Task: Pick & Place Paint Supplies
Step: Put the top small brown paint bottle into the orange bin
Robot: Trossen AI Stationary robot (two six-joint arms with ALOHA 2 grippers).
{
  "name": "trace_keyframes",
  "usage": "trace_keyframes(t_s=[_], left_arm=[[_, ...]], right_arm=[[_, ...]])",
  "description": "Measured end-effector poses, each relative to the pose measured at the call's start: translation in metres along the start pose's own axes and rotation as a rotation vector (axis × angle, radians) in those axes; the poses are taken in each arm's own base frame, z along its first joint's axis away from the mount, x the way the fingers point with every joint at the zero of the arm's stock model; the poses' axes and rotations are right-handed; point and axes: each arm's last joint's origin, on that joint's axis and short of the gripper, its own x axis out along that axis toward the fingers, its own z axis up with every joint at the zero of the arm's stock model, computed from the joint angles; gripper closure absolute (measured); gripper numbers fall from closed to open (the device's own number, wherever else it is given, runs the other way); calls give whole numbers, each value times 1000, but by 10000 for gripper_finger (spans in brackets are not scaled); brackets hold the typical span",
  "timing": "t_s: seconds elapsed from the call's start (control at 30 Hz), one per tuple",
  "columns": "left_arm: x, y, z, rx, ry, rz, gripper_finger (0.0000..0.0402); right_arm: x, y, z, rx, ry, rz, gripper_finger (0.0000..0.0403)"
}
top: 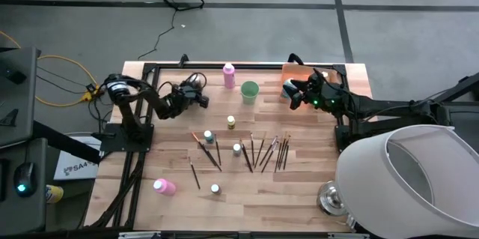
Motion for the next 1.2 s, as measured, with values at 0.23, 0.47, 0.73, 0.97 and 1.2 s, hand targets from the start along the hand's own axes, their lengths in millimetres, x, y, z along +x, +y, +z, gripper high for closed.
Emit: trace_keyframes(t_s=[0.23, 0.47, 0.73, 0.97, 1.2], left_arm=[[-15, -2, 21, 62, -20, -112, 286], [-27, -1, 32, 59, -13, -176, 287], [-36, -2, 42, 42, -38, -257, 288], [-46, -3, 49, 60, -27, -376, 288], [-60, -4, 63, 60, -84, -523, 288]], right_arm=[[0, 7, 7, 14, -33, 120, 174], [3, 21, 23, -50, -60, 200, 174], [33, 68, 69, -224, -1, 229, 174], [72, 112, 99, -371, 176, 268, 174], [106, 135, 114, -433, 376, 339, 174]])
